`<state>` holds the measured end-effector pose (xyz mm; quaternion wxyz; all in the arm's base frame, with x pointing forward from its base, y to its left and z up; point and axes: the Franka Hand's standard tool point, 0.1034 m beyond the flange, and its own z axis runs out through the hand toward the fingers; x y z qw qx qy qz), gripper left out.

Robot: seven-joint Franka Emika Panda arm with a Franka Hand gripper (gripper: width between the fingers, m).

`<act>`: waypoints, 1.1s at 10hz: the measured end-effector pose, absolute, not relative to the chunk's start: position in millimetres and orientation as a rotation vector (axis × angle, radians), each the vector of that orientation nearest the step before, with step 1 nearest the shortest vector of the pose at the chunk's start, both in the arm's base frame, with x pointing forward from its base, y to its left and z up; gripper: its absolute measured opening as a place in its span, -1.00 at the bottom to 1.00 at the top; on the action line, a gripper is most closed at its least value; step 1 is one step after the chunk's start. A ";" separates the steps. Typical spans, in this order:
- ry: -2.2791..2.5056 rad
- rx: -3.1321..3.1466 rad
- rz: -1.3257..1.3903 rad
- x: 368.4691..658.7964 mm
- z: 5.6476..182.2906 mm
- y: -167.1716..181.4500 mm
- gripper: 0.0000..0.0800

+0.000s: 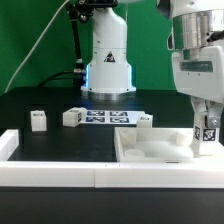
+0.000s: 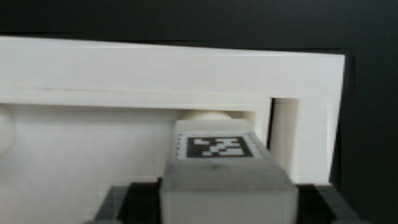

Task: Assemble one leg

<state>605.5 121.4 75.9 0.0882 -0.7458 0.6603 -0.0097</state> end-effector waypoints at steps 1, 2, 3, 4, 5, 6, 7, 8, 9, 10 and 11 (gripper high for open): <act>1.914 -2.265 -0.035 605.4 75.9 121.4 0.30; 1.857 -2.319 -0.027 605.0 75.9 121.8 0.30; 1.783 -2.386 -0.023 605.8 76.8 122.2 0.56; 1.621 -2.513 -0.037 606.8 78.1 123.8 0.56; 1.476 -2.607 -0.049 607.5 78.1 124.9 0.61; 1.308 -2.704 -0.064 607.3 77.4 125.1 0.62; 1.145 -2.800 -0.073 606.4 77.2 127.0 0.62; 1.019 -2.857 -0.071 606.9 76.6 127.6 0.62; 0.805 -2.958 -0.073 607.2 75.5 129.5 0.62; 0.648 -3.013 -0.080 608.3 74.4 131.1 0.62; 0.434 -3.068 -0.078 607.9 74.4 129.7 0.62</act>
Offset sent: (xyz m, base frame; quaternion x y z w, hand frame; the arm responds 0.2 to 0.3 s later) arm 0.0089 -0.0027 0.0050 -0.0375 0.0412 -0.3293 0.9426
